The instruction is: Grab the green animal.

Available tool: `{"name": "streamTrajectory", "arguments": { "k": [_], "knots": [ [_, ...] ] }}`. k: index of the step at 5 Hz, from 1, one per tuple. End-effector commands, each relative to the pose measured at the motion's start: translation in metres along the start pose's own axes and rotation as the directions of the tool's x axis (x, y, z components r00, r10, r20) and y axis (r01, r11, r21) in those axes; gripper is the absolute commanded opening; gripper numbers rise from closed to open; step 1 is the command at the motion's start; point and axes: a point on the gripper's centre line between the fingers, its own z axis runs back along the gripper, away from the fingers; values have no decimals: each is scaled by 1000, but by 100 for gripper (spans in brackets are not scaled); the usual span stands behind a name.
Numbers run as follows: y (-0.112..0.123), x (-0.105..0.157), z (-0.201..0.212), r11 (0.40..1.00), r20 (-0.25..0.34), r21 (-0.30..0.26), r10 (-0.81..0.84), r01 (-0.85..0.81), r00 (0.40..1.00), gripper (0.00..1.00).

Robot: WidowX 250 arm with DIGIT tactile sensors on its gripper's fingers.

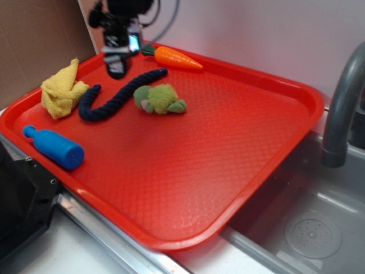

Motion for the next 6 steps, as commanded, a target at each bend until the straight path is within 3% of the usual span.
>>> {"name": "streamTrajectory", "arguments": {
  "k": [1, 2, 3, 4, 5, 6],
  "knots": [
    [6, 32, -39, 997, -88, 50, -58, 63, 994, 100],
    [1, 28, -41, 993, -41, 19, -117, 118, 992, 48],
    [5, 29, -51, 996, -91, 19, -83, 85, 992, 0],
    [0, 21, -34, 997, -92, 64, -33, 39, 995, 0],
    [-16, -9, 12, 992, 73, 88, 79, -85, 994, 0],
    [-44, -42, 53, 972, 210, 76, 204, -224, 956, 0]
  ]
}}
